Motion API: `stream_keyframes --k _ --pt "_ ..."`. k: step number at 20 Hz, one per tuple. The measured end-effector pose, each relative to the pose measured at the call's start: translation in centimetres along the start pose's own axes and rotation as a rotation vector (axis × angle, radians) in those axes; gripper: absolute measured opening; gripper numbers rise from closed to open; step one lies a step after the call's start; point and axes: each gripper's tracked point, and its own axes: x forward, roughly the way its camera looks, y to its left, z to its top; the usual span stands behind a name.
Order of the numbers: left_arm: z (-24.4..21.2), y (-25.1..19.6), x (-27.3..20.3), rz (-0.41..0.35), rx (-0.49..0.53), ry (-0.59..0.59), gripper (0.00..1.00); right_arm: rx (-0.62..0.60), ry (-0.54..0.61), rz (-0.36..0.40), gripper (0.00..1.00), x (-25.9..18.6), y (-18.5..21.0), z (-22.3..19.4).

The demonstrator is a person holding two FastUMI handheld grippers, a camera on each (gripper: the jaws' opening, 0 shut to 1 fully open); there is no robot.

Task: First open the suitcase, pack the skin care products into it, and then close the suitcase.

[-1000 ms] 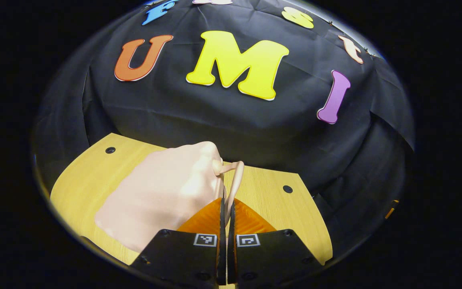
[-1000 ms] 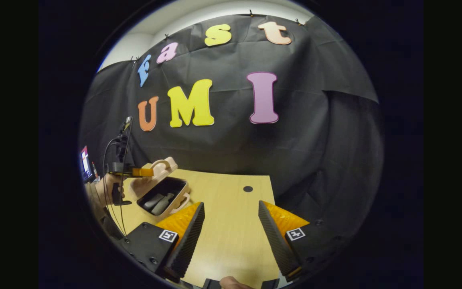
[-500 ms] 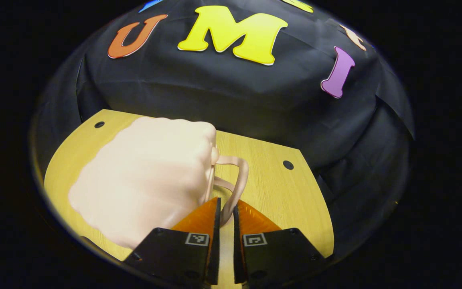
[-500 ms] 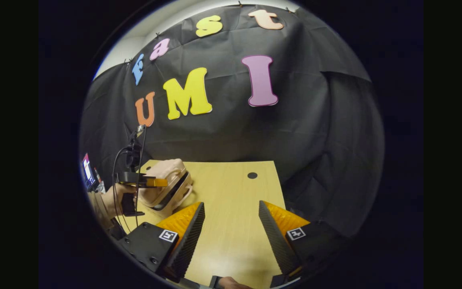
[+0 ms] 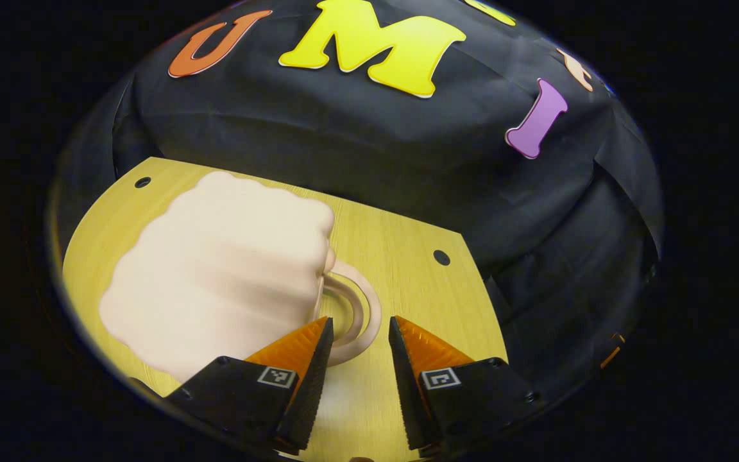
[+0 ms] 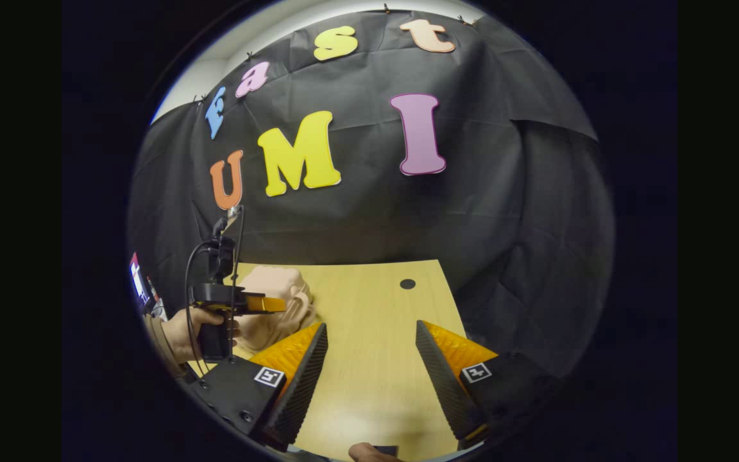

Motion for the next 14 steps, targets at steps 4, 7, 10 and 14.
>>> stream_keyframes --k 4,7,10,14 --pt "4.2 -0.9 -4.7 -0.005 0.074 -0.101 0.69 -0.019 -0.044 -0.012 0.82 -0.2 2.5 2.4" --pt "9.2 -1.1 -10.1 0.022 0.161 -0.244 0.84 -0.043 -0.111 -0.026 0.78 -0.3 3.9 6.0" --pt "13.2 -0.1 -16.4 0.089 0.205 -0.391 0.94 -0.062 -0.188 -0.062 0.77 -0.6 5.8 9.7" --pt "15.5 2.5 -22.4 0.194 0.258 -0.525 0.96 -0.07 -0.262 -0.097 0.81 -0.7 8.8 13.2"
